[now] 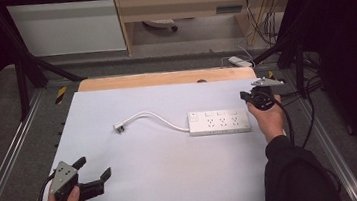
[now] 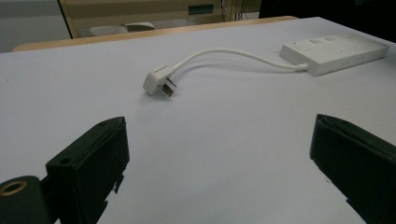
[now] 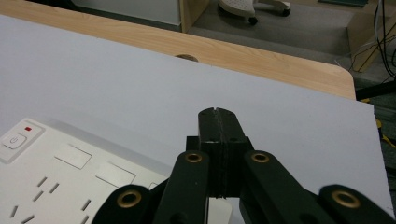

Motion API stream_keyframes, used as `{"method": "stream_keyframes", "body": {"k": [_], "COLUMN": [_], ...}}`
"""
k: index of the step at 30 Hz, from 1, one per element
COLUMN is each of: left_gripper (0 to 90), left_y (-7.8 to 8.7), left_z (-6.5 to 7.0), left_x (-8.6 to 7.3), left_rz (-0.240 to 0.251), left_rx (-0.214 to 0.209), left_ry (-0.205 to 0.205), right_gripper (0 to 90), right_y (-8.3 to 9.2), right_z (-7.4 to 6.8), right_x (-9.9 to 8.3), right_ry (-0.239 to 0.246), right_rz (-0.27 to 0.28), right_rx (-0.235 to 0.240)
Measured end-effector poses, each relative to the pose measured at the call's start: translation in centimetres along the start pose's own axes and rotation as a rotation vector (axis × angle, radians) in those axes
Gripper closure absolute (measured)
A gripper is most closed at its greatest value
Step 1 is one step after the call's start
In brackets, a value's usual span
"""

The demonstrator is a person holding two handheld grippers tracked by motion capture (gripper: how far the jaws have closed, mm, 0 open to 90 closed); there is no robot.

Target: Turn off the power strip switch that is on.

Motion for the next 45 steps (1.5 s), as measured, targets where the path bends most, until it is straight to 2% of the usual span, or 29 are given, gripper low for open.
{"method": "stream_keyframes", "body": {"k": [6, 21, 45], "left_gripper": [4.6, 4.5, 4.5], "left_y": [0.0, 0.0, 0.0], "left_z": [0.0, -0.1, 0.0], "left_x": [0.0, 0.1, 0.0], "left_rz": [0.000, 0.003, 0.002], "left_rx": [0.000, 0.008, 0.003], "left_ry": [-0.001, -0.001, -0.003], "right_gripper": [90.0, 90.0, 90.0], "right_y": [-0.5, -1.2, -1.7], "right_z": [-0.2, -0.9, -1.2], "right_x": [-0.9, -2.7, -3.9], "right_ry": [-0.003, -0.027, -0.043], "right_rz": [-0.032, -0.048, -0.062], "right_rx": [0.004, 0.025, 0.035]}}
Point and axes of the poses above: each handheld gripper's, and its own axes: y roughly backward along the jaws, x roughly out of its top, z roughly to its right, the point moved 4 cm from there along -y, roughly forward along the jaws, and after that the axes turned 11 degrees about x, right-handed, at the moved point
